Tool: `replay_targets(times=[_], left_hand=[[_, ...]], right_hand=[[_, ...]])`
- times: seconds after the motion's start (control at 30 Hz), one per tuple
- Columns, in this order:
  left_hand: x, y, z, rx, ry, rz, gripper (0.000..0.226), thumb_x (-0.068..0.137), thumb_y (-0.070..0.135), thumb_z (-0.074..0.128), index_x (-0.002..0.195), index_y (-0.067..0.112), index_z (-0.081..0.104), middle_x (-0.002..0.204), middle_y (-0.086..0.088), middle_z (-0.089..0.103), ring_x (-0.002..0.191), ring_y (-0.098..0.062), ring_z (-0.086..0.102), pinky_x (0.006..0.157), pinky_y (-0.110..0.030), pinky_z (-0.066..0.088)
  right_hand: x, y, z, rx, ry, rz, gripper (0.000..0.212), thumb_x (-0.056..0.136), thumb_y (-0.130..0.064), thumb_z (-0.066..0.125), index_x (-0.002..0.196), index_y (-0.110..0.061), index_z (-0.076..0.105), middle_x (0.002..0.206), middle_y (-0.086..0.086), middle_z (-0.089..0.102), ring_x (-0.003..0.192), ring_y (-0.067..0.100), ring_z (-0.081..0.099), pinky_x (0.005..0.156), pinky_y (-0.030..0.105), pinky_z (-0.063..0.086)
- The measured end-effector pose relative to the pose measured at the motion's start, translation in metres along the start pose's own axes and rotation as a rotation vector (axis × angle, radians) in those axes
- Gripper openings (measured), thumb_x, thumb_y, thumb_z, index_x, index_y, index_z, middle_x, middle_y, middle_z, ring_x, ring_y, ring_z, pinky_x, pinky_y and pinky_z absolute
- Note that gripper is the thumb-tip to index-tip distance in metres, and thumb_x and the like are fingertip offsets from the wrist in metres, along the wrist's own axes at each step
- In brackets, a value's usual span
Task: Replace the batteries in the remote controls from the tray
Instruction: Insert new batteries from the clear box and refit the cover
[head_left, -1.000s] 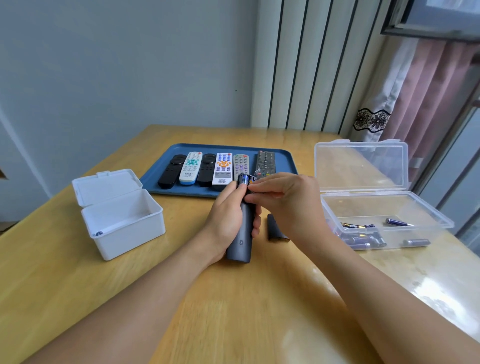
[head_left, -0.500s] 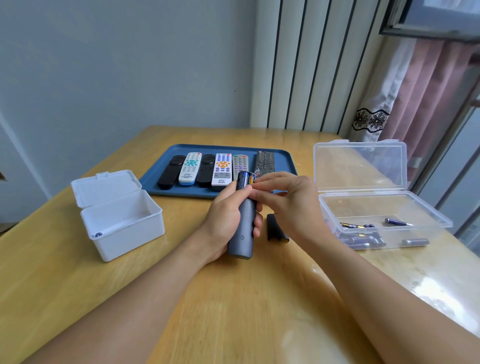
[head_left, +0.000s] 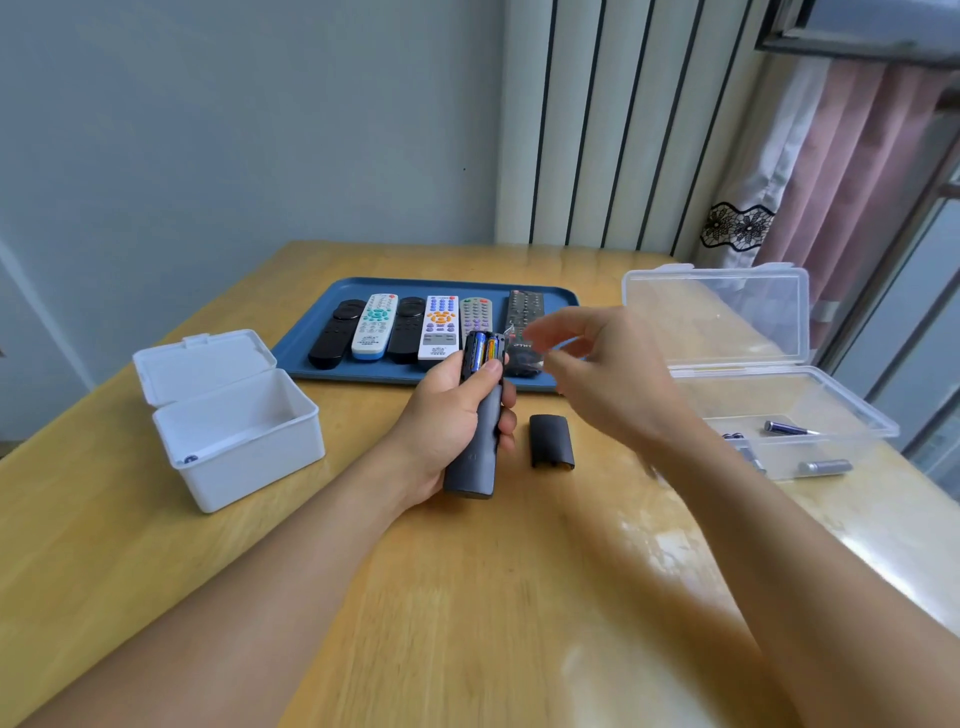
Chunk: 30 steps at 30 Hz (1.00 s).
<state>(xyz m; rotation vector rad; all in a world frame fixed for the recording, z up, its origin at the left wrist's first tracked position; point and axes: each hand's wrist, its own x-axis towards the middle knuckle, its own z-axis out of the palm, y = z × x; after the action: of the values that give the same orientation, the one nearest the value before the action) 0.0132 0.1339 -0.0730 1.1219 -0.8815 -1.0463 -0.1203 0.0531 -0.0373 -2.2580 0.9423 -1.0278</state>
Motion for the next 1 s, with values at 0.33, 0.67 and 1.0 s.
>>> replay_targets(times=[0.33, 0.67, 1.0], left_hand=[[0.002, -0.003, -0.003, 0.119, 0.011, -0.049, 0.022, 0.105, 0.017, 0.045, 0.12, 0.002, 0.053, 0.07, -0.007, 0.058, 0.05, -0.018, 0.052, 0.044, -0.027, 0.046], [0.002, -0.003, 0.0, 0.013, 0.022, -0.108, 0.024, 0.106, 0.028, 0.043, 0.11, 0.009, 0.058, 0.072, -0.01, 0.055, 0.048, -0.019, 0.049, 0.043, -0.025, 0.042], [-0.002, 0.001, -0.003, -0.202, -0.226, -0.171, 0.041, 0.106, 0.034, 0.028, 0.113, 0.006, 0.058, 0.079, -0.01, 0.055, 0.057, -0.017, 0.04, 0.045, -0.024, 0.033]], right_hand=[[-0.011, 0.003, -0.011, -0.642, -0.643, -0.002, 0.049, 0.076, -0.051, 0.079, 0.11, -0.019, 0.065, 0.103, 0.0, 0.066, 0.095, 0.025, 0.059, 0.082, 0.041, 0.053], [-0.007, -0.002, -0.021, -0.42, -0.231, -0.162, 0.037, 0.066, -0.034, 0.085, 0.09, -0.011, 0.07, 0.081, 0.005, 0.07, 0.073, 0.026, 0.063, 0.07, 0.042, 0.055], [-0.004, 0.007, -0.003, 0.018, -0.011, -0.16, 0.066, 0.068, -0.025, 0.092, 0.128, -0.018, 0.065, 0.114, -0.007, 0.063, 0.105, 0.009, 0.063, 0.092, 0.026, 0.056]])
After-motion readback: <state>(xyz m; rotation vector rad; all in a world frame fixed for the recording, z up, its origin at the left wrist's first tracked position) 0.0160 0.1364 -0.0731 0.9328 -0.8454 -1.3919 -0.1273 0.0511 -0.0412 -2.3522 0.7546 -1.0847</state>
